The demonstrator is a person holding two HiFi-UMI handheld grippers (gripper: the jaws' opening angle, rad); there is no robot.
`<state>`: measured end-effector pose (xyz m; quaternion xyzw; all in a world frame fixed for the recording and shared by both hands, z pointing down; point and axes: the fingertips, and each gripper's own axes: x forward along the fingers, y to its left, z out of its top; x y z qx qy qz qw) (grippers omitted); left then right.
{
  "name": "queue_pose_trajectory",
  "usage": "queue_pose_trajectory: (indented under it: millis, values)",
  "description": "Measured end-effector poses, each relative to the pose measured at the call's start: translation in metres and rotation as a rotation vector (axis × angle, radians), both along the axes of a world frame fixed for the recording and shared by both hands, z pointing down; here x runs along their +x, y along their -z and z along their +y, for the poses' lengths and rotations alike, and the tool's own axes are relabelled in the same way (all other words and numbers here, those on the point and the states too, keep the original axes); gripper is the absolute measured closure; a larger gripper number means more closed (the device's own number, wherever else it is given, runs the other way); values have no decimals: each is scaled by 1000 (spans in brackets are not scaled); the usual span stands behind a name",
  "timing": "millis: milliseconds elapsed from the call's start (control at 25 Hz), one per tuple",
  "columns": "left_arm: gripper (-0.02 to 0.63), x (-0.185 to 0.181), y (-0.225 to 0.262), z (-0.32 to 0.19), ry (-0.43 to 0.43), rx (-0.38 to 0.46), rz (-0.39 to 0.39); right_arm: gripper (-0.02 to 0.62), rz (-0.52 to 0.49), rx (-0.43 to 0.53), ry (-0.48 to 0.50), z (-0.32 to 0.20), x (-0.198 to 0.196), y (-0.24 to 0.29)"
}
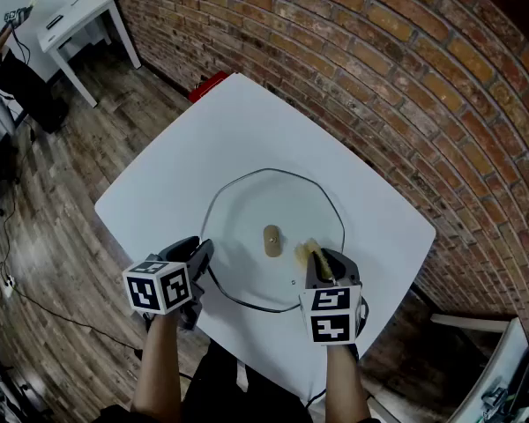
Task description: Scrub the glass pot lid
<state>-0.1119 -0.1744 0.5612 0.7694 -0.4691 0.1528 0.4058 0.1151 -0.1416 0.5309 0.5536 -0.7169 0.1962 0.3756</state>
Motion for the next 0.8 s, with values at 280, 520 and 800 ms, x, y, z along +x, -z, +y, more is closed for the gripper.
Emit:
queue_pose_trajectory:
  millis: [280, 520, 800]
  values:
    - [490, -33, 25, -11, 74, 88, -34, 537, -34, 68, -14, -6, -2, 9]
    - [554, -33, 62, -17, 70, 190, -53, 537, -98, 188, -39, -12, -6, 41]
    - [594, -9, 111, -27, 9, 291, -52, 537, -171, 341, -72, -19, -3, 96]
